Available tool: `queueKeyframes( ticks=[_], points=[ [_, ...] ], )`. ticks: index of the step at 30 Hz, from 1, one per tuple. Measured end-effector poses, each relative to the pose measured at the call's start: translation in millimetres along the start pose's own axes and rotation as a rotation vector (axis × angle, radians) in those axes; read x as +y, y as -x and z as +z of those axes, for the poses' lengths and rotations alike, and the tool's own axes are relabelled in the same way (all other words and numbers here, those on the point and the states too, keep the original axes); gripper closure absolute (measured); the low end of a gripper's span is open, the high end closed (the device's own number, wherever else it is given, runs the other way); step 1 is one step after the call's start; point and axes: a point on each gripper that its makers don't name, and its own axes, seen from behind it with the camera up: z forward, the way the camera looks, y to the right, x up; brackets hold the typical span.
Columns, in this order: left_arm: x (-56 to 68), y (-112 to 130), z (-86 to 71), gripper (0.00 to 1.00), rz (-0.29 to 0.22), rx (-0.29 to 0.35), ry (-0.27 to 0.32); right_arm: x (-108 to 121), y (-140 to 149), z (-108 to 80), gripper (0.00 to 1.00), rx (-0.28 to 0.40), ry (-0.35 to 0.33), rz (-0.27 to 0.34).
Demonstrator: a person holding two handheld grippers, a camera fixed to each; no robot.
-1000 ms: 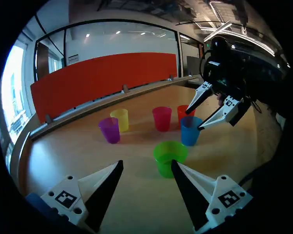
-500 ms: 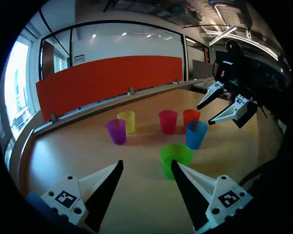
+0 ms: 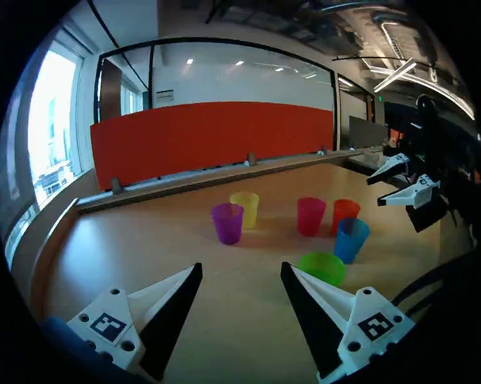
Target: Pour water
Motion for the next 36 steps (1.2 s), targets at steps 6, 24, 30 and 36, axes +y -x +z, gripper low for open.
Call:
queueKeyframes(
  ticks=[6, 24, 30, 36],
  points=[
    [-16.8, -13, -1.1, 0.09, -0.043, 0.045, -0.051, 32, -11, -10.9, 0.00, 0.079, 0.129, 0.067],
    [-60.9, -39, -8.1, 0.09, -0.073, 0.160, -0.250, 125, -38, -58.7, 0.00, 0.329, 0.576, 0.176],
    [-64.9, -47, -14.8, 0.09, -0.092, 0.203, -0.283, 144, -36, -74.7, 0.00, 0.392, 0.654, 0.276],
    [-69.5, -45, -15.6, 0.09, -0.137, 0.228, -0.302, 147, -28, -77.0, 0.00, 0.416, 0.669, 0.338]
  ],
)
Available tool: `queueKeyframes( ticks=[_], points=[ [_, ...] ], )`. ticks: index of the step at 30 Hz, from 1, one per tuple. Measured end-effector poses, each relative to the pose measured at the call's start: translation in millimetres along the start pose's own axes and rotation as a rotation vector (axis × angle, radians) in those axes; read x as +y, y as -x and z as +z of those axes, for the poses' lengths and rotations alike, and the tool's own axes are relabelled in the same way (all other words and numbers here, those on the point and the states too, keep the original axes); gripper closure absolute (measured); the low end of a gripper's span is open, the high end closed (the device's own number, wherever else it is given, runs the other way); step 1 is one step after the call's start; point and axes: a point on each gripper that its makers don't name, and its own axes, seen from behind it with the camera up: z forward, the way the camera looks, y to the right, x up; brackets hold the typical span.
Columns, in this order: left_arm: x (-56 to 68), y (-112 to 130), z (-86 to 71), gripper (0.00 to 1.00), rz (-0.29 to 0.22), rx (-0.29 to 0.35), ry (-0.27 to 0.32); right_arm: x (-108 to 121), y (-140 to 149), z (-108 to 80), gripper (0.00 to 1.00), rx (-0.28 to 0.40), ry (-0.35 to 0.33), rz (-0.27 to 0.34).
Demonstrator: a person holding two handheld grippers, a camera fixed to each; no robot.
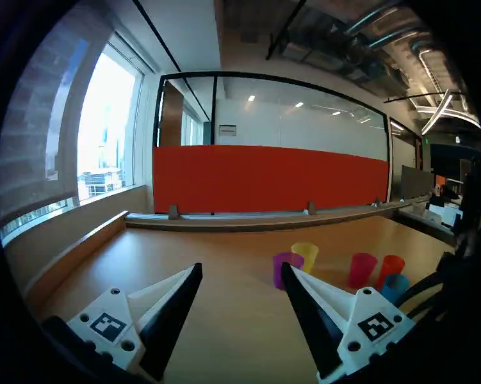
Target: Pour water
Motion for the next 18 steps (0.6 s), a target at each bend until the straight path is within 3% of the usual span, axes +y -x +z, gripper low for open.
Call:
queueKeyframes(
  ticks=[9, 18],
  points=[
    [-4.1, -2, 0.1, 0.09, -0.019, 0.025, -0.017, 3, 17, -5.4, 0.00, -0.004, 0.020, -0.084],
    [-5.4, 4, 2.6, 0.10, -0.028, 0.049, -0.020, 1, 22, -7.8, 0.01, -0.004, 0.035, -0.110]
  ],
)
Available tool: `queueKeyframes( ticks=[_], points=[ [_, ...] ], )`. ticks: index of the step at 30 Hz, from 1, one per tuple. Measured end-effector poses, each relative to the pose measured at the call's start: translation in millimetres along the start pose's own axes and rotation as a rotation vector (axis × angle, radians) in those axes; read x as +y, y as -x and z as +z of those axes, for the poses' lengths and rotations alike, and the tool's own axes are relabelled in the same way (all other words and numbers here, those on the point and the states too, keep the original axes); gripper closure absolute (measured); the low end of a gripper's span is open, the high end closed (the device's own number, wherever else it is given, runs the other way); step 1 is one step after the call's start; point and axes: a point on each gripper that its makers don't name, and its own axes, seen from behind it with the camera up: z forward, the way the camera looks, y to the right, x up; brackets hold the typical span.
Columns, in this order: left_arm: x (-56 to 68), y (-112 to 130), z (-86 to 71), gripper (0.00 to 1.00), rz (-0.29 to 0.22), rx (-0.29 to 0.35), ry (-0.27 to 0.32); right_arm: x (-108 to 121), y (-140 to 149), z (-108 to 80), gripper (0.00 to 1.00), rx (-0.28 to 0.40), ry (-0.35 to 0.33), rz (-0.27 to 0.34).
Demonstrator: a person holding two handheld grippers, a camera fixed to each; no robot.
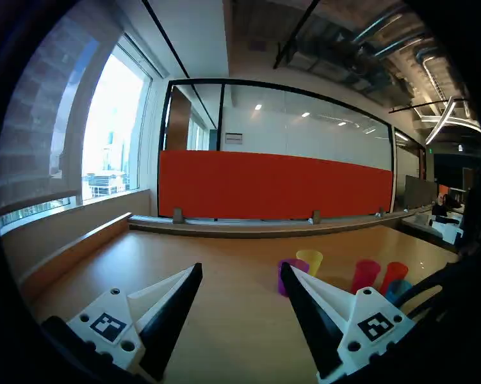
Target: Pour water
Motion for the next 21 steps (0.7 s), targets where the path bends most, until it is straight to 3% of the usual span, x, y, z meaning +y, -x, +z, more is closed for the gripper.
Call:
queueKeyframes(
  ticks=[14, 21],
  points=[
    [-11.5, 12, 5.4, 0.10, 0.050, 0.029, -0.075, -4, 12, -1.4, 0.00, -0.025, 0.023, 0.004],
    [-23.5, 20, 8.6, 0.10, 0.035, 0.030, -0.135, -4, 5, -3.1, 0.00, -0.016, 0.021, -0.008]
  ],
)
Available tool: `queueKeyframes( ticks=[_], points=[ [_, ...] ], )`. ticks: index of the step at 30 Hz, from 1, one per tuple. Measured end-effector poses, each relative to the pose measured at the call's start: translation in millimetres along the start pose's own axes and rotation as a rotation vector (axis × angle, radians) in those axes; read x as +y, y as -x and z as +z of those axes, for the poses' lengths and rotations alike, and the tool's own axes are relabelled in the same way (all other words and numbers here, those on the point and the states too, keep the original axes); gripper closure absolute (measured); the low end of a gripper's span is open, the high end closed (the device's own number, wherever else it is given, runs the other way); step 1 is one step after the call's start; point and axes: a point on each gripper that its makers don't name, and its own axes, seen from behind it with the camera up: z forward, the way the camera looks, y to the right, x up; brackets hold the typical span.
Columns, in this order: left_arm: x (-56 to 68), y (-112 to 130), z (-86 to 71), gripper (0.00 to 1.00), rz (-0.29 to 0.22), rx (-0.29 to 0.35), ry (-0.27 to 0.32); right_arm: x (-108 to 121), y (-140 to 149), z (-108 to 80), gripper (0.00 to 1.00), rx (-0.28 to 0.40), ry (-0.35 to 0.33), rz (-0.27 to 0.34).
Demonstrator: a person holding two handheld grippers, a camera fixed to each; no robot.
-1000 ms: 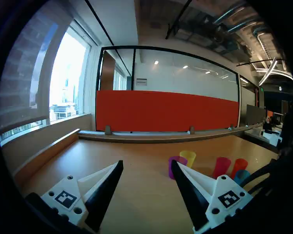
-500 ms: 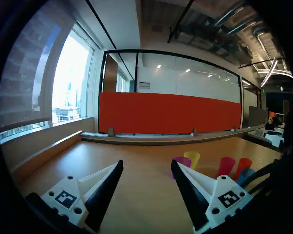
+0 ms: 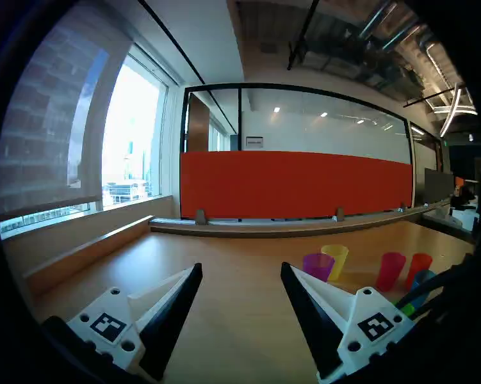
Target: Pour water
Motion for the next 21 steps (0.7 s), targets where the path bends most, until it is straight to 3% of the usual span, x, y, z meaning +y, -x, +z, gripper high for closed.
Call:
queueKeyframes(
  ticks=[11, 21],
  points=[
    [0.8, 12, 4.4, 0.10, 0.002, 0.012, -0.018, 8, -7, -4.2, 0.00, -0.001, 0.021, 0.008],
    [10.5, 22, 5.5, 0.10, -0.001, 0.015, -0.013, -8, -10, -1.8, 0.00, -0.005, -0.002, 0.009]
  ],
)
